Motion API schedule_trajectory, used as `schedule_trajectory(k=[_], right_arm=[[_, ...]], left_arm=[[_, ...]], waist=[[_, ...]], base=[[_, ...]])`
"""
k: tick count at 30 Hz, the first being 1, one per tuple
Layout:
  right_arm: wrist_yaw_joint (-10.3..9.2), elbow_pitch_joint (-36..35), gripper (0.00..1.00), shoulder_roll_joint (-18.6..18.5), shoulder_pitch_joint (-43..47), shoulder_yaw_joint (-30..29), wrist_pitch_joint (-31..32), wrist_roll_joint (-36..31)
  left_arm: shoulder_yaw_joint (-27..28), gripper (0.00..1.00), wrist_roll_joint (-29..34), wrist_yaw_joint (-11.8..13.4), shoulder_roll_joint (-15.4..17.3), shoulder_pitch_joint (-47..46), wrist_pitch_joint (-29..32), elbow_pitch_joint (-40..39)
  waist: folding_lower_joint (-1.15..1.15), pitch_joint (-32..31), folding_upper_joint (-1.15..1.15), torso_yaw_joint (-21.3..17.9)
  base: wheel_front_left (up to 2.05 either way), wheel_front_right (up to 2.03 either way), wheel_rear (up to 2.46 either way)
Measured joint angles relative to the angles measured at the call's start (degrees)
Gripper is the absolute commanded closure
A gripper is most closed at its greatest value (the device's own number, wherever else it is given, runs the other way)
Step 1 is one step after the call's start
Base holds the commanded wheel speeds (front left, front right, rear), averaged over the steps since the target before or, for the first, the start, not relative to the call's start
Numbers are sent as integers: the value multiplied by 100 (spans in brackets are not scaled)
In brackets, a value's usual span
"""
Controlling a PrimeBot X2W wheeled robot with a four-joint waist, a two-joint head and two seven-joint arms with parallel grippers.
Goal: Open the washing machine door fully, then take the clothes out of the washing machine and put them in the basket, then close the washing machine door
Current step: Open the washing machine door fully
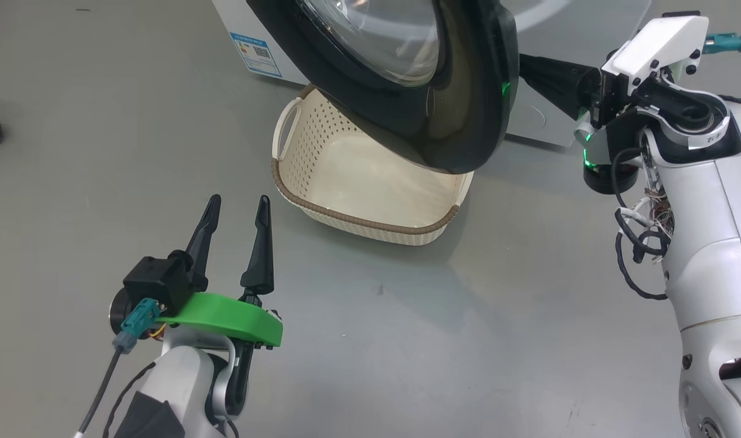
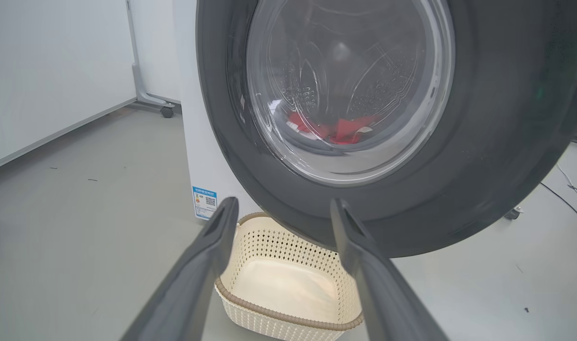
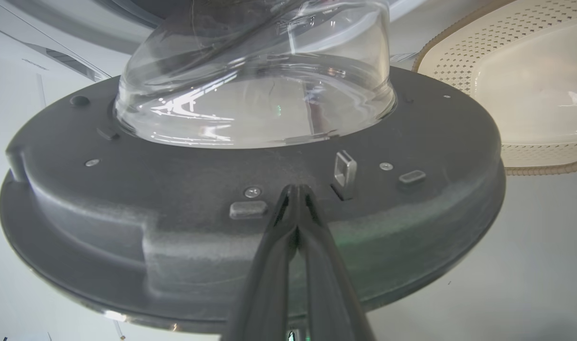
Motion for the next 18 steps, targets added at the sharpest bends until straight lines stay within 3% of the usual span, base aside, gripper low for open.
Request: schedule_trajectory(k=[18], right_arm=[[2, 74, 100, 101, 416, 314, 141, 603]], left_arm=[[43, 0, 129, 0, 1, 215, 0, 51]], waist=[[0, -373, 0, 58]], base=[[0, 0, 0]])
